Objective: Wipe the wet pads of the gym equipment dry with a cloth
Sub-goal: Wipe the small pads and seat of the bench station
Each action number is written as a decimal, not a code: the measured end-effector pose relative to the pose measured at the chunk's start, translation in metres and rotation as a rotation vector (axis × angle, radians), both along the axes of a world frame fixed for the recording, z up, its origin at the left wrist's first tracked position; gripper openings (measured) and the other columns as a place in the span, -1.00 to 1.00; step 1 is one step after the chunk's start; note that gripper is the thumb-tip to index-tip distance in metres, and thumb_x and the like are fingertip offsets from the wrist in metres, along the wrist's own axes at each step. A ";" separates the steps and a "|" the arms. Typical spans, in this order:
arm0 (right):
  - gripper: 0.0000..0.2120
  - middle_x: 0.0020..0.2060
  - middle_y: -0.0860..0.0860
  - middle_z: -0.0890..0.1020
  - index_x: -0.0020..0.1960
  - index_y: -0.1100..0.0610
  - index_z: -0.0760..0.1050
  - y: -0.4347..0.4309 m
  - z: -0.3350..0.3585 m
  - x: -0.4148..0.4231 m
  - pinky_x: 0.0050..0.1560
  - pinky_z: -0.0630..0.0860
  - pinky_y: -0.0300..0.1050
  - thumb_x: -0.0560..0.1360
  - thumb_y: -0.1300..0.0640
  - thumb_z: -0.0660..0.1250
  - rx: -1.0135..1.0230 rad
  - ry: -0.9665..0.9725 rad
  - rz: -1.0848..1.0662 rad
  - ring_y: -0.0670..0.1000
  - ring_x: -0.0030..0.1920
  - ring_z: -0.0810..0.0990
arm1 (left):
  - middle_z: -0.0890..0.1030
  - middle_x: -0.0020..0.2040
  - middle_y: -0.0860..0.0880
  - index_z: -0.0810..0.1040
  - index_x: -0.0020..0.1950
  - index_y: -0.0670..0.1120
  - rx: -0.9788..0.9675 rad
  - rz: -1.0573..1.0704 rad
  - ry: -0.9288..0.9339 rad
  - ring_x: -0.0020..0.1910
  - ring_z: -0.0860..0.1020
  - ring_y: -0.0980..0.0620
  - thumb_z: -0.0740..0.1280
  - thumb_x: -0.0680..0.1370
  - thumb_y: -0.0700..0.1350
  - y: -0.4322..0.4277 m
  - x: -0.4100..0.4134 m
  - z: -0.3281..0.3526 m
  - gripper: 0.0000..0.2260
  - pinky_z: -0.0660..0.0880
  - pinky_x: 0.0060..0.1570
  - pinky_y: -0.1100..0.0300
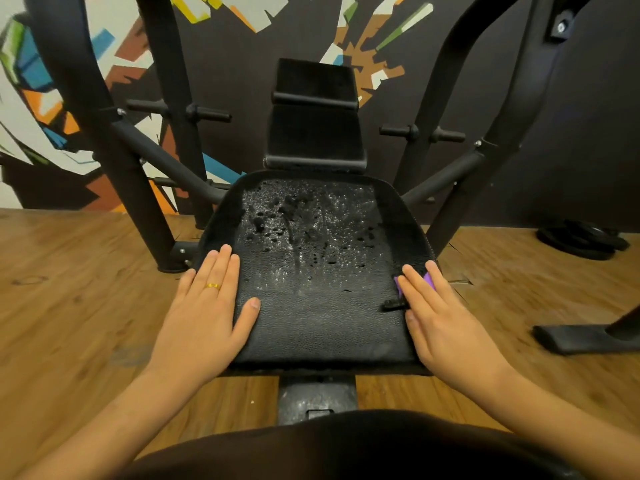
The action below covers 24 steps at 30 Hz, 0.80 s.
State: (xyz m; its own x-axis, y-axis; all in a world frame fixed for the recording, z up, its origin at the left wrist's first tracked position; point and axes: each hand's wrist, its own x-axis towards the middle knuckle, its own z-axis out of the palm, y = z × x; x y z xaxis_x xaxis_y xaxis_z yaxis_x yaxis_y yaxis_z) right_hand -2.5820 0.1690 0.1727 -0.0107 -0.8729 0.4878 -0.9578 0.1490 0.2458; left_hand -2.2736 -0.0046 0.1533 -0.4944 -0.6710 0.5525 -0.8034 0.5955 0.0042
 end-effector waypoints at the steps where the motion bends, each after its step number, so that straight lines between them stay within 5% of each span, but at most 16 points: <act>1: -0.46 0.51 0.14 0.37 0.53 0.23 0.34 0.002 -0.001 -0.001 0.52 0.11 0.10 0.65 0.00 -0.01 0.007 0.004 0.017 0.24 0.57 0.17 | 0.15 0.63 -0.13 0.18 0.62 -0.18 -0.002 0.000 0.001 0.61 0.13 -0.09 -0.05 0.64 0.24 0.000 0.000 0.000 -0.32 0.08 0.52 -0.05; 12: -0.48 0.55 0.14 0.32 0.55 0.23 0.31 -0.020 -0.002 0.026 0.51 0.28 0.17 0.67 0.03 0.00 0.121 0.146 0.274 0.26 0.58 0.18 | 0.16 0.63 -0.14 0.19 0.62 -0.19 0.008 0.011 -0.002 0.61 0.14 -0.11 -0.05 0.64 0.24 0.003 -0.002 0.001 -0.31 0.15 0.52 -0.13; 24: -0.48 0.57 0.08 0.28 0.58 0.18 0.27 -0.002 -0.001 0.000 0.55 0.10 0.06 0.67 0.01 0.00 0.146 0.145 0.286 0.19 0.60 0.11 | 0.15 0.64 -0.14 0.18 0.62 -0.19 0.005 0.026 -0.014 0.61 0.12 -0.11 -0.06 0.64 0.23 0.003 -0.003 0.000 -0.32 0.11 0.52 -0.10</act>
